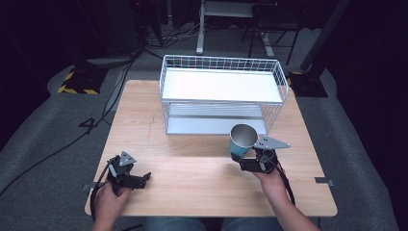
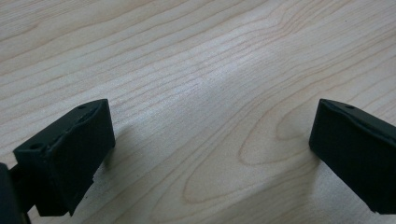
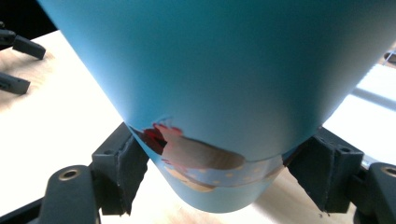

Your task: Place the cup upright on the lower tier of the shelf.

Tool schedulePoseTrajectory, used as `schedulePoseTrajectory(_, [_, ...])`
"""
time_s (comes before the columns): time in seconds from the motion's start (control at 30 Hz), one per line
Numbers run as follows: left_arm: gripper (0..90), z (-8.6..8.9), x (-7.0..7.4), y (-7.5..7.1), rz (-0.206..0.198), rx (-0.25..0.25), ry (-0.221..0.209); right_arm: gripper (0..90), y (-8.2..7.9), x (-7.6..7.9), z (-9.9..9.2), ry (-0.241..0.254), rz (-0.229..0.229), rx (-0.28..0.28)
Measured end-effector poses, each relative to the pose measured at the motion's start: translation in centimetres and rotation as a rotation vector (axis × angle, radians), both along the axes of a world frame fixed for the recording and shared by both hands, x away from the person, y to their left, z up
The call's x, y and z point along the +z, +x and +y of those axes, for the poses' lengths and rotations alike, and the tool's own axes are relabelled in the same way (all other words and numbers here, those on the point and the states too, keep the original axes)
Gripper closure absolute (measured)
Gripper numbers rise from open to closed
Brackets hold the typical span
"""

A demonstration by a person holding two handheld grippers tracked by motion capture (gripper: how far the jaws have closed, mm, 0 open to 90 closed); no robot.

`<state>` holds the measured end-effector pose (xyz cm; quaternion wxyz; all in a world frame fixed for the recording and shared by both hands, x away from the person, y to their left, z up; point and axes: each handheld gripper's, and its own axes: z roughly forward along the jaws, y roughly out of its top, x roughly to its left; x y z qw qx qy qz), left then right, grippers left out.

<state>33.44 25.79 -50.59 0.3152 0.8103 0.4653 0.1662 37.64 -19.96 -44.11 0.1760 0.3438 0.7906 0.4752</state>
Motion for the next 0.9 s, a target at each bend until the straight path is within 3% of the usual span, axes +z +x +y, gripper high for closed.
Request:
schedulePoseTrajectory(0.5, [0.6, 0.0, 0.0, 0.0, -0.001, 0.000, 0.001, 25.2, 3.3, 0.4, 1.1, -0.039, -0.014, -0.021])
schedulePoseTrajectory(0.9, [0.6, 0.0, 0.0, 0.1, -0.002, 0.002, 0.001, 25.2, 5.6, -0.4, 2.7, -0.031, -0.010, -0.037])
